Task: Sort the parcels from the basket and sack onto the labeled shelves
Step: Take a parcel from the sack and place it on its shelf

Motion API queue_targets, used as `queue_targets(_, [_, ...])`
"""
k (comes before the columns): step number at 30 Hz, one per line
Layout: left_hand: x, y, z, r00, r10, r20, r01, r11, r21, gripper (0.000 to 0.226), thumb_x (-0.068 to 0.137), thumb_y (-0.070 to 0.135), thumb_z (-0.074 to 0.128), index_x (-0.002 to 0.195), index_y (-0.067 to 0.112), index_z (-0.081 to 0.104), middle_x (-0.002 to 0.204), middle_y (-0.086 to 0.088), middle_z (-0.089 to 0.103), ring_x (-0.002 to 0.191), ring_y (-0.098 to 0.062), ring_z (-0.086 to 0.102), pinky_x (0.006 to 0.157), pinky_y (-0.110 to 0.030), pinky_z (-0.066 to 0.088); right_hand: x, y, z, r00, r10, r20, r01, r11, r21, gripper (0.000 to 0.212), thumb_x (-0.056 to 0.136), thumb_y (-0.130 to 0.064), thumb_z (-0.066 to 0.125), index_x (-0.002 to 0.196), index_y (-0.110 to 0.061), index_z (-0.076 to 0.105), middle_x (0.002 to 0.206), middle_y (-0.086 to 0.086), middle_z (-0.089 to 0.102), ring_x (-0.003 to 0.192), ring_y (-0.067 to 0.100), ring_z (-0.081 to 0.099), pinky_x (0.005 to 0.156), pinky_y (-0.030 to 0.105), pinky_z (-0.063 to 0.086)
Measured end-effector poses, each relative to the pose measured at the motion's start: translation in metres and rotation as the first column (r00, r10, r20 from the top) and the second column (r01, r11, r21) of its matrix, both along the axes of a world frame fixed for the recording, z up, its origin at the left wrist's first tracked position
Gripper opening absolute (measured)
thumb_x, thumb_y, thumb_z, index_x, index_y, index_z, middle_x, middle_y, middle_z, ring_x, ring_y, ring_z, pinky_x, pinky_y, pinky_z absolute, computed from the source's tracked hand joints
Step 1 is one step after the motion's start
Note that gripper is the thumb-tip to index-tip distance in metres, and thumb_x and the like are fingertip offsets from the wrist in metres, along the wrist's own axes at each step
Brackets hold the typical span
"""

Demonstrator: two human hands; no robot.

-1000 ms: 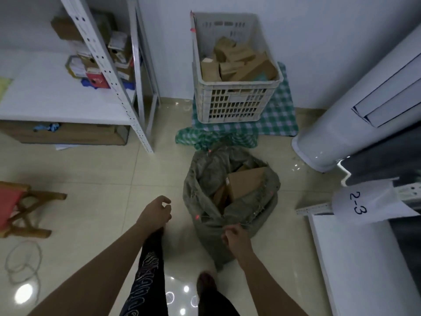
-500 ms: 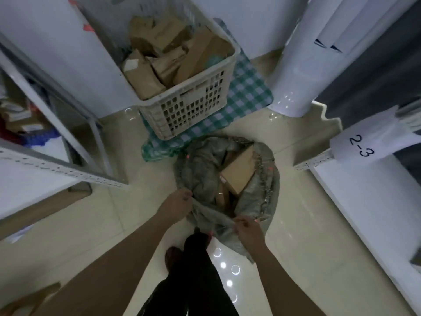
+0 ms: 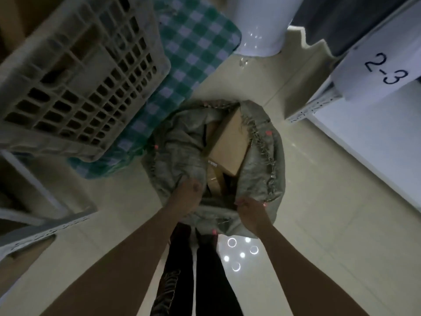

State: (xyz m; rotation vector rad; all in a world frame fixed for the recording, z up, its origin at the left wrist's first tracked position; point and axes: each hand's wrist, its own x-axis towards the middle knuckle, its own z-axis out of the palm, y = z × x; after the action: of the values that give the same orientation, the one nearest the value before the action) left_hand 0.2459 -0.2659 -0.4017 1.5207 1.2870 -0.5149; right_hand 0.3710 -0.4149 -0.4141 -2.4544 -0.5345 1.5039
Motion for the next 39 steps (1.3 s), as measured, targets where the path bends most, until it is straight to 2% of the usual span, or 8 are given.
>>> queue_targets(3, [0.014, 0.017, -0.045, 0.999, -0.013, -0.037, 0.013, 1.0, 0.005, 0.029, 0.102, 0.02, 0.037, 0.079, 0.017, 0.053, 0.076, 0.0, 0.049, 0.066, -0.012, 0.045, 0.061, -0.026, 0.039, 0.016, 0.012, -0.035, 0.998, 0.067, 0.013, -0.067, 0.998, -0.02, 0.029, 0.101, -0.016, 0.042, 0.119, -0.014, 0.064, 0.122, 0.008, 0.063, 0.108, 0.025, 0.06, 0.087, 0.027, 0.044])
queue_targets(9, [0.047, 0.041, -0.102, 0.995, -0.077, -0.055, 0.077, 0.997, -0.001, 0.028, 0.102, 0.028, 0.037, 0.117, 0.015, 0.057, 0.116, -0.005, 0.059, 0.104, -0.023, 0.055, 0.085, -0.03, 0.041, 0.046, 0.035, -0.091, 1.0, -0.002, -0.008, 0.002, 1.0, -0.004, 0.029, 0.099, -0.014, 0.041, 0.119, -0.017, 0.062, 0.118, 0.014, 0.064, 0.102, 0.03, 0.063, 0.091, 0.041, 0.052])
queue_targets(16, [0.092, 0.051, -0.181, 0.986, 0.111, 0.126, -0.114, 0.993, 0.011, 0.037, 0.096, 0.02, 0.054, 0.128, 0.004, 0.05, 0.121, -0.01, 0.057, 0.087, -0.012, 0.055, 0.046, -0.006, 0.04, 0.069, 0.056, -0.165, 0.944, 0.278, 0.179, -0.278, 0.96, -0.022, 0.047, 0.096, -0.026, 0.052, 0.141, -0.019, 0.042, 0.142, 0.008, 0.037, 0.129, 0.027, 0.037, 0.103, 0.038, 0.041])
queue_targets(21, [0.102, 0.06, -0.233, 0.97, 0.188, 0.153, -0.189, 0.982, -0.011, 0.067, 0.087, 0.033, 0.066, 0.144, 0.011, 0.039, 0.14, -0.008, 0.047, 0.121, -0.021, 0.051, 0.098, -0.031, 0.045, 0.072, 0.067, -0.203, 0.827, 0.448, 0.339, -0.453, 0.889, -0.069, 0.074, 0.096, -0.045, 0.048, 0.154, -0.021, 0.009, 0.157, 0.012, 0.011, 0.144, 0.032, 0.013, 0.116, 0.045, 0.024])
queue_targets(25, [0.101, 0.062, -0.25, 0.932, 0.315, 0.177, -0.289, 0.944, -0.16, 0.063, 0.084, 0.036, 0.071, 0.137, 0.016, 0.043, 0.123, 0.006, 0.053, 0.104, -0.01, 0.053, 0.085, -0.024, 0.043, 0.063, 0.066, -0.224, 0.782, 0.455, 0.426, -0.514, 0.857, 0.029, 0.082, 0.092, -0.046, 0.054, 0.156, -0.025, 0.009, 0.158, 0.014, 0.017, 0.141, 0.036, 0.021, 0.115, 0.05, 0.024])
queue_targets(28, [0.093, 0.063, -0.262, 0.925, 0.337, 0.173, -0.295, 0.928, -0.23, 0.107, 0.051, 0.068, 0.08, 0.139, 0.018, 0.045, 0.13, 0.002, 0.059, 0.109, -0.012, 0.06, 0.094, -0.031, 0.049, 0.056, 0.062, -0.231, 0.803, 0.397, 0.444, -0.472, 0.879, 0.067, 0.078, 0.091, -0.043, 0.055, 0.156, -0.026, 0.016, 0.157, 0.014, 0.021, 0.141, 0.037, 0.023, 0.114, 0.054, 0.027])
queue_targets(33, [0.088, 0.069, -0.275, 0.915, 0.378, 0.139, -0.314, 0.887, -0.339, 0.14, 0.036, 0.075, 0.081, 0.152, 0.029, 0.018, 0.149, 0.004, 0.042, 0.13, -0.017, 0.047, 0.11, -0.043, 0.037, 0.054, 0.06, -0.229, 0.84, 0.352, 0.414, -0.431, 0.895, 0.113, 0.081, 0.078, -0.05, 0.018, 0.155, -0.026, 0.017, 0.157, 0.015, 0.021, 0.142, 0.036, 0.019, 0.114, 0.053, 0.024])
queue_targets(39, [0.096, 0.069, -0.273, 0.835, 0.512, 0.199, -0.398, 0.814, -0.424, 0.107, 0.063, 0.063, 0.064, 0.152, 0.026, 0.018, 0.149, 0.003, 0.039, 0.117, -0.012, 0.048, 0.101, -0.034, 0.04, 0.058, 0.064, -0.226, 0.876, 0.301, 0.376, -0.385, 0.907, 0.172, 0.075, 0.084, -0.045, 0.031, 0.155, -0.027, 0.018, 0.158, 0.013, 0.016, 0.143, 0.035, 0.017, 0.115, 0.053, 0.027])
